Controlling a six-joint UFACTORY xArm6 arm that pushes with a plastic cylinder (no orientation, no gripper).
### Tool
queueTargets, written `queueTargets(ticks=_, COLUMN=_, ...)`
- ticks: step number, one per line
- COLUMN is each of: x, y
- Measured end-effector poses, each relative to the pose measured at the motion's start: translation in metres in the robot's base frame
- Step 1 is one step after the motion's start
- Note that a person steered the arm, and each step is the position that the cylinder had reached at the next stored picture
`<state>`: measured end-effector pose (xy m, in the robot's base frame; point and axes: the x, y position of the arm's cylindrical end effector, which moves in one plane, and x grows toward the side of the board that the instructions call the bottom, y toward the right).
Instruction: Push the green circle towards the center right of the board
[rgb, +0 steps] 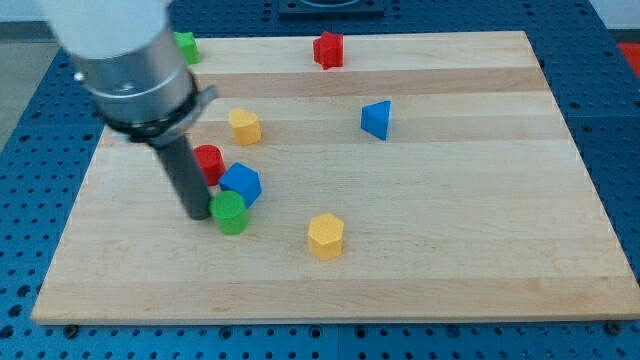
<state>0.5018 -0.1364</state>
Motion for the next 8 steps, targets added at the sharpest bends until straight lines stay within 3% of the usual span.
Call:
queueTargets(ticks=1, x=-0.002, y=0.007)
queueTargets(ticks=2, x=0.022, y=-0.01)
queueTargets(ticks=3, x=0.035, y=0.011)
queueTargets(ticks=6, x=-0.033, y=0.139)
queueTargets(ticks=7, x=-0.041, y=0.154)
queueTargets(ticks=8, x=-0.041, y=0.134)
